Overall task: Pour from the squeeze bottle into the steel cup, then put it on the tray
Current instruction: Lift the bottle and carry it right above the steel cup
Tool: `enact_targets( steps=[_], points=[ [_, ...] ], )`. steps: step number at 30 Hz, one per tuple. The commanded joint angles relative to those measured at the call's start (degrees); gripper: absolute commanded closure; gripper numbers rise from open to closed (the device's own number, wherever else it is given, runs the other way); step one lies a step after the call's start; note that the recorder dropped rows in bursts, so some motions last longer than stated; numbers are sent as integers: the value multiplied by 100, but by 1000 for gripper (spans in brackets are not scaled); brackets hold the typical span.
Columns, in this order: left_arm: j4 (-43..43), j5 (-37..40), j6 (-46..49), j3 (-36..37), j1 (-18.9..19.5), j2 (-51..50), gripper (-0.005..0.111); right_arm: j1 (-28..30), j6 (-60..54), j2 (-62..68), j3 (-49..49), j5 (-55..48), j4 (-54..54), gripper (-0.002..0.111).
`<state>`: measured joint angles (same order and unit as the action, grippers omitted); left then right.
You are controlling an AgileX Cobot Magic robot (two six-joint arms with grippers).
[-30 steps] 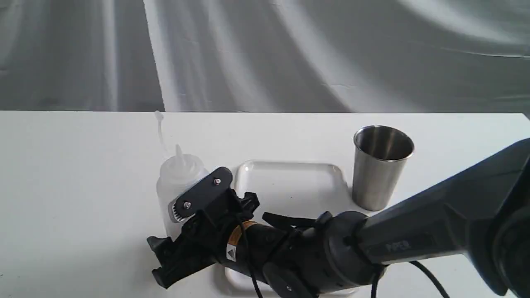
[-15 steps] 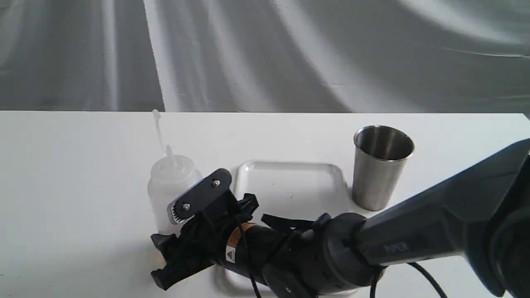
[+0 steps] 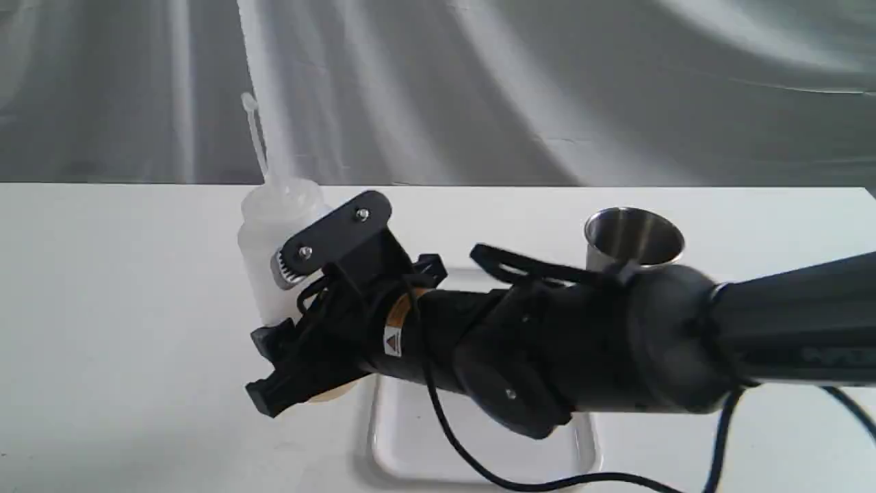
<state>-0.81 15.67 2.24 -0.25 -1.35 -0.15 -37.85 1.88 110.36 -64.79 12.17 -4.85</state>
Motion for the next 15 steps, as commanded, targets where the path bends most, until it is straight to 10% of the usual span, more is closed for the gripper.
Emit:
enact_targets(
  steps=[1,15],
  points=[
    [-6,-43,-15,25,9,15,107,132,16,-634,234,-297,-214,84],
    [-6,-43,-15,25,9,15,107,1163,2492,-2989,901,-3804,-3821,84]
  ],
)
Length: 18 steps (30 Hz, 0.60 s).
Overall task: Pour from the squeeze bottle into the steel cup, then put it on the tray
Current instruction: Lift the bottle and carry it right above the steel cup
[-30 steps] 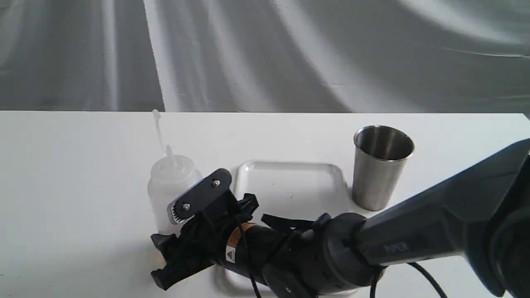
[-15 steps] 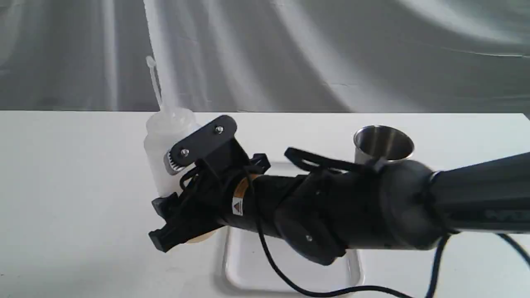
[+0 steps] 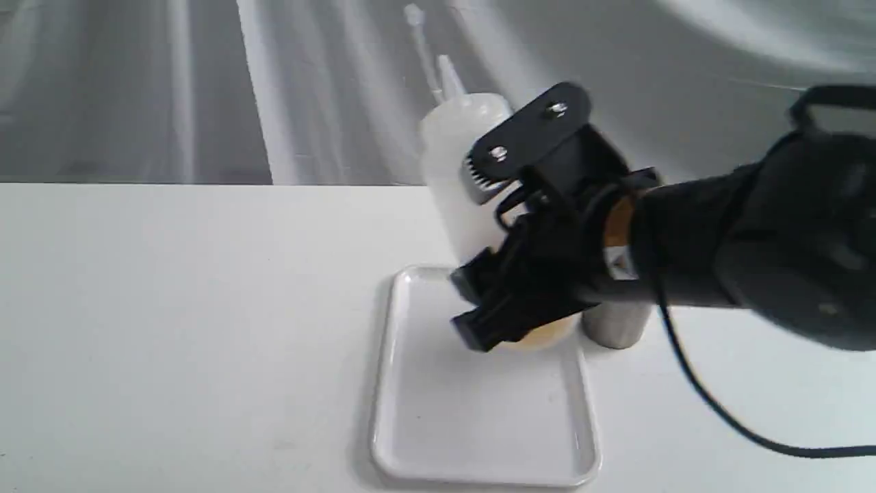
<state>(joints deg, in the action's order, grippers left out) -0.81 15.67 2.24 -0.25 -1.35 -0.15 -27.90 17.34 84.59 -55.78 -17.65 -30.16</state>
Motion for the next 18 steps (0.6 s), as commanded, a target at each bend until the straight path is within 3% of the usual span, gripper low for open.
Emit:
enact_targets(
  steps=[1,7,18],
  points=[
    [-6,-43,-15,25,9,15,107,196,1445,-548,1,-1254,-1921,84],
    [-6,-43,-15,25,9,15,107,274,2100,-832,1,-3371,-3519,84],
    [-6,-43,-27,25,9,15,107,274,2277,-666,1,-4122,-4292,84]
  ],
)
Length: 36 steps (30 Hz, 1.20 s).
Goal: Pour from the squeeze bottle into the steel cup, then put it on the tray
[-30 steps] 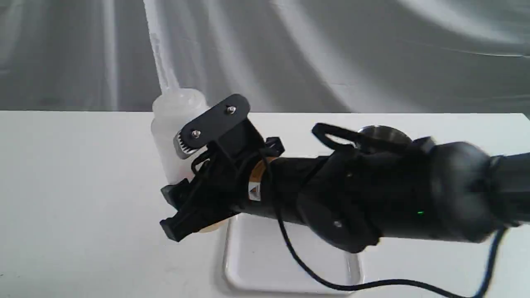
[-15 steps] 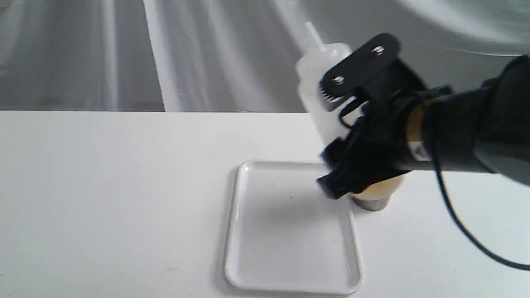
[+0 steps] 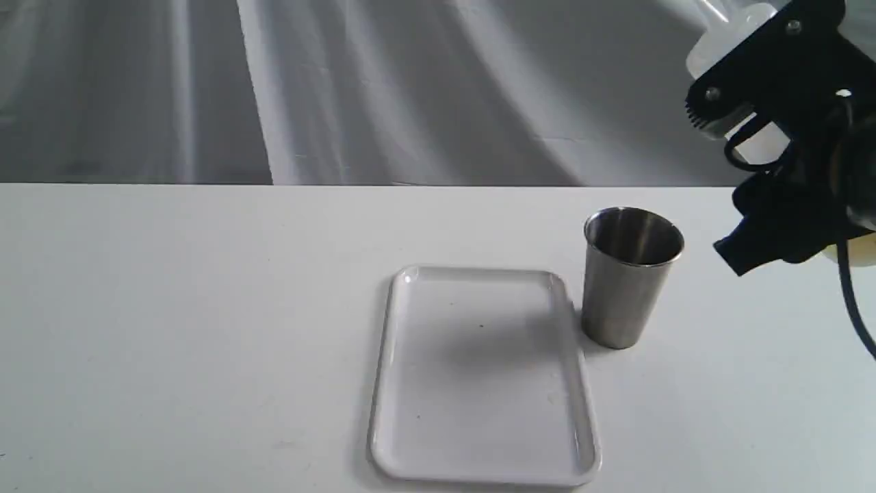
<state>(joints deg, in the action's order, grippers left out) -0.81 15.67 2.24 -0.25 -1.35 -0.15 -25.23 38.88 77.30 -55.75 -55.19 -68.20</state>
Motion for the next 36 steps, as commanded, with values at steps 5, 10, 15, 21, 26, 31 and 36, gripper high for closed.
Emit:
enact_targets(
  steps=[5,10,15,21,26,31,36],
  points=[
    [-6,-43,-27,25,9,15,107,218,138,383,-2,-531,-631,84],
    [-6,-43,-14,25,9,15,107,467,168,729,-2,-540,-702,84],
    [-6,-43,-14,25,9,15,107,662,168,1061,-2,-574,-944,84],
    [-6,-43,-38,25,9,15,107,808,168,1376,-2,-640,-1212,84],
    [-6,-43,-38,25,9,15,107,862,141,1592,-2,-735,-1364,84],
    [-6,-43,-14,25,9,15,107,1009,141,1848,-2,-712,-1364,84],
    [-6,-43,-14,25,9,15,107,1009,164,2067,-2,-671,-1489,84]
  ],
)
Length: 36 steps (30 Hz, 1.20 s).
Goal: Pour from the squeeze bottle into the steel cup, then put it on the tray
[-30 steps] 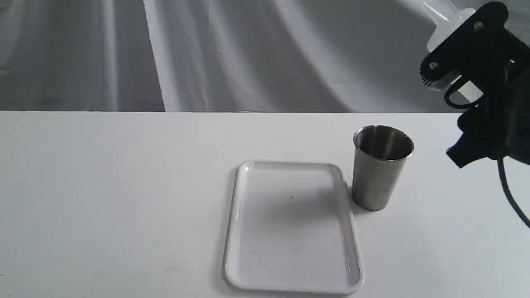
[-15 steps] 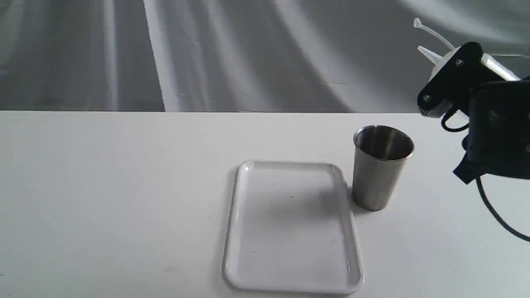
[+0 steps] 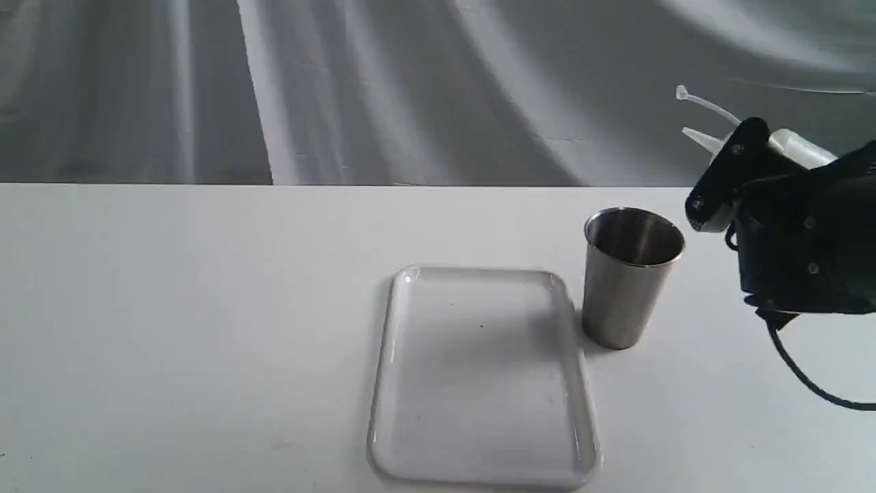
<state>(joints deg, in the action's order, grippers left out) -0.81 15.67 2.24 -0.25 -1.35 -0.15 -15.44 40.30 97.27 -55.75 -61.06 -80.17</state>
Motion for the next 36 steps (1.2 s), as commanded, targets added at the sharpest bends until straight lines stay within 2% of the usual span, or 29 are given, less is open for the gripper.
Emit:
enact_targets(
  steps=[1,17,36],
  points=[
    [-6,-43,-14,25,9,15,107,30,23,113,-2,-70,-326,84],
    [-6,-43,-27,25,9,15,107,30,44,765,-2,-43,-973,84],
    [-6,-43,-26,25,9,15,107,157,44,802,-13,27,-1229,84]
  ],
)
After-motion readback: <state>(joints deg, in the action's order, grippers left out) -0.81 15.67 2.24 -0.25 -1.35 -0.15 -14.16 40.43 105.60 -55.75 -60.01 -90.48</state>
